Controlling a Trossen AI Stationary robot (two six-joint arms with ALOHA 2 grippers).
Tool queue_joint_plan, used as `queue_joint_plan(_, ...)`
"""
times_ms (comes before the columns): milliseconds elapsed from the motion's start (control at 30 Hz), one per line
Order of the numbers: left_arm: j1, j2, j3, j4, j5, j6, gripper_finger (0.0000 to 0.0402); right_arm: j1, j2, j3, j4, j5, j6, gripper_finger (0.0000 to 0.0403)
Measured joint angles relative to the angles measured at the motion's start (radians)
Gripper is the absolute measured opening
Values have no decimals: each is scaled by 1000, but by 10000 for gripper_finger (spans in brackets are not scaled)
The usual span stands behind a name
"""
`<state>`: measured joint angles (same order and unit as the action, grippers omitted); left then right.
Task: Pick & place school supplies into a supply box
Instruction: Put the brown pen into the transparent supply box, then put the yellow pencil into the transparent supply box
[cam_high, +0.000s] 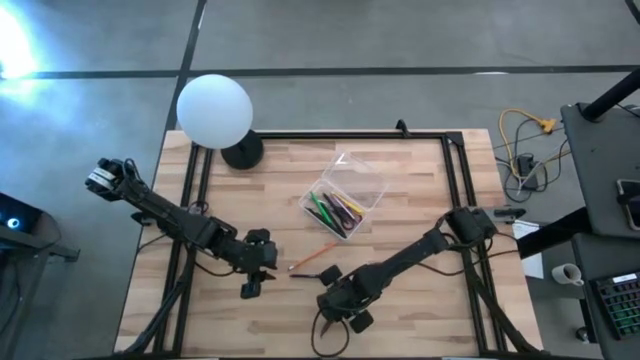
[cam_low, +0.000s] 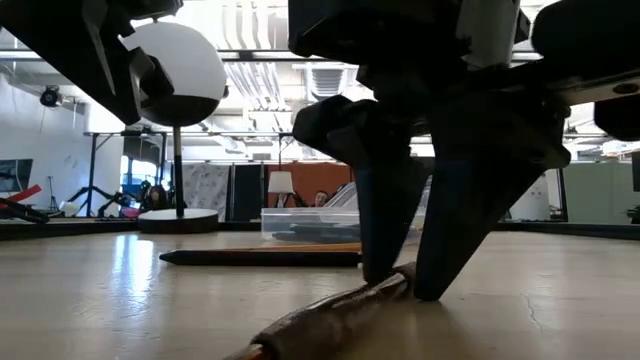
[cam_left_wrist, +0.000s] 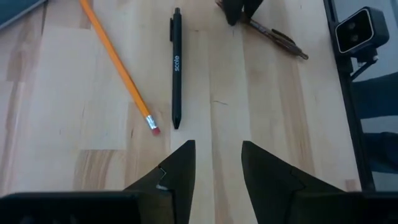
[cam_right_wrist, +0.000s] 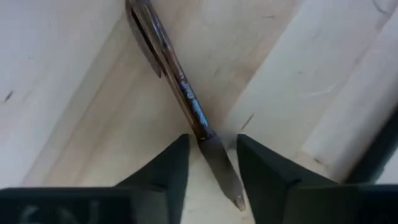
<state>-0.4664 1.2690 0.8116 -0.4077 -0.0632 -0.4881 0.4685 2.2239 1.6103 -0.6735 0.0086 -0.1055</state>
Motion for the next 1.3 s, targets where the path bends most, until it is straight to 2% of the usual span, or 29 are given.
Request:
queue_joint_plan(233,0,0,0,-3,0,0,113,2,0,1,-46,-8,62,29)
queue_joint_plan(433,0,0,0,-3,-2,20,113,20,-82,-16,-194,64,215,22)
queue_joint_plan(633,0,0,0,-1,-24,34,113,24,-267,-15,-227,247,505,22)
queue_joint_plan(733,1,0,0,1,-24,34,113,-29,-332,-30,-246,405,706,22)
queue_joint_plan(800,1,0,0,1,-24,34,113,-104,-368,-42,-277,469,852,23)
queue_joint_plan(867,1,0,0,2,-24,34,113,-197,-385,-66,-297,462,949,29)
queue_joint_plan(967,2,0,1,5,-24,34,113,-327,-387,-126,-251,402,965,43)
queue_joint_plan(1100,2,0,7,6,-24,34,113,-448,-388,-217,-75,147,902,65)
queue_joint_plan(1300,2,0,7,6,-23,34,113,-484,-401,-311,-66,121,947,106)
